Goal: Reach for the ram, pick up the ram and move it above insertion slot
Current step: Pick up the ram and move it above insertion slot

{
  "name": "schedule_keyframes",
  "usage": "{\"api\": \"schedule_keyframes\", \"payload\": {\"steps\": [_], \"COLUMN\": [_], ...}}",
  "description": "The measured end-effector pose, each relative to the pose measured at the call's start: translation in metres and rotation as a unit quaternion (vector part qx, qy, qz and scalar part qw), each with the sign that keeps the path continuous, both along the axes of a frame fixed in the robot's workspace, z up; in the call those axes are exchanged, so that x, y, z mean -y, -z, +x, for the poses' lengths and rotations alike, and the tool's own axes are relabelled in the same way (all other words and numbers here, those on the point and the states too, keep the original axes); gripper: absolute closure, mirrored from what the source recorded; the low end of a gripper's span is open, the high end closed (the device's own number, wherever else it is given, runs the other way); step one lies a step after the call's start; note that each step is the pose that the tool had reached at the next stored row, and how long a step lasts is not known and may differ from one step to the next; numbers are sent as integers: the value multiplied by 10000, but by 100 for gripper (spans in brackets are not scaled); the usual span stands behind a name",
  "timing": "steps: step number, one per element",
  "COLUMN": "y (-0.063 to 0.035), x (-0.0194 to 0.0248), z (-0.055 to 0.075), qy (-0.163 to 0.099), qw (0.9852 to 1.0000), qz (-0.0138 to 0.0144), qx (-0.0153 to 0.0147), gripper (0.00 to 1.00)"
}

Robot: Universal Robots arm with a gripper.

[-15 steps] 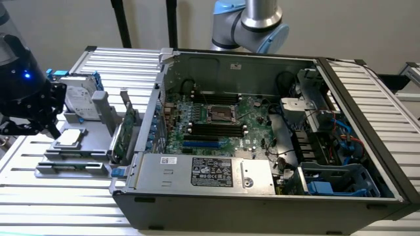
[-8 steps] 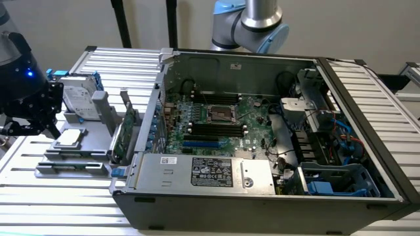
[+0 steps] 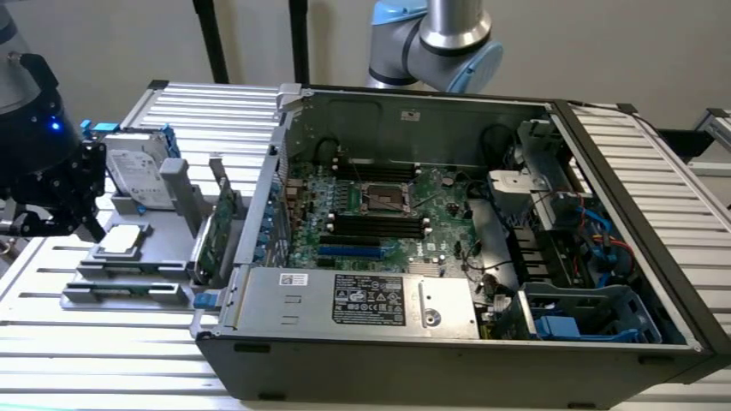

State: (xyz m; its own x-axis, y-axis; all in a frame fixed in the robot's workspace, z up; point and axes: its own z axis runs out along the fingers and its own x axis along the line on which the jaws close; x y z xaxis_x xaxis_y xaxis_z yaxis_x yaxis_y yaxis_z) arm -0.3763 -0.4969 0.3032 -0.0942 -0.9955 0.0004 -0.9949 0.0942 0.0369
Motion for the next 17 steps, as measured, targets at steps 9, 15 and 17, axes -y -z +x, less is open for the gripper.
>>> {"api": "schedule_keyframes", "payload": {"steps": [9, 15, 17], "y": [51, 156, 185], "x": [0, 0, 0], "z": [1, 0, 0], "qy": [0, -3, -4], "qw": [10000, 10000, 10000], "qz": [0, 0, 0], "qx": [3, 12, 13], "gripper": [58, 58, 58]}}
